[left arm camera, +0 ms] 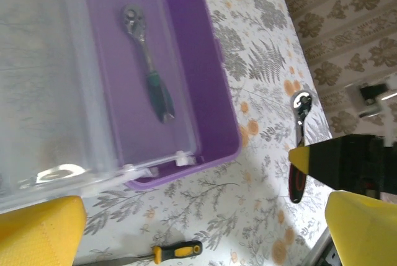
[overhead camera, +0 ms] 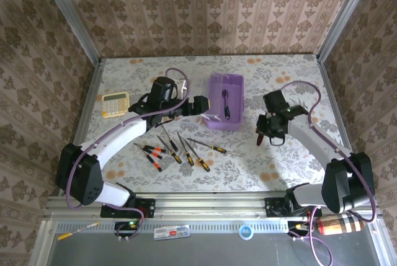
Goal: Pack the tool kit
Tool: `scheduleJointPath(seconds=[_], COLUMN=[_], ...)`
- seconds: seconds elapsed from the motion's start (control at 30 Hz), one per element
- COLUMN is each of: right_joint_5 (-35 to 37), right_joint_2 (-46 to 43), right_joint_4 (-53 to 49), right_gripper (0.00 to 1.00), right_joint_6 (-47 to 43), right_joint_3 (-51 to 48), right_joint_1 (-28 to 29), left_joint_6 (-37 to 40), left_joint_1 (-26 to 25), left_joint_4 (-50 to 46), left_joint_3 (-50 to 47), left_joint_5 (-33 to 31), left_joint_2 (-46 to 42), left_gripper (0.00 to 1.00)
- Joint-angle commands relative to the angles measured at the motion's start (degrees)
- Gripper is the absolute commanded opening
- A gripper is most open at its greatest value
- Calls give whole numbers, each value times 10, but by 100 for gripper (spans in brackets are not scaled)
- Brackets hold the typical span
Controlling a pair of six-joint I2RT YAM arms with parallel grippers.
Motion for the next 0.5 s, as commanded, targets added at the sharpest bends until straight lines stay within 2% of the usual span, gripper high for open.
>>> scheduleJointPath(seconds=[0.0,0.13,0.27,0.47], right_joint_5=[46,52,49,42], right_joint_2=[45,120,199,296], right_joint_4=[-1,6,13,11], right_gripper=[10,10,10,9], right_joint_6=[-22,-27,-34,-44], right_joint_3=[71,162,241,316], right_joint_1=[37,71,82,88], left_joint_6=[13,3,-17,-17], left_joint_1=[21,58,102,114], left_joint_4=[-27,-40,-20,-20], left_joint_3=[21,20,11,9], left_joint_5=[-30,-48,-31,-30], left_joint_2=[-15,-14,-10,-2], left_gripper=[100,100,100,100])
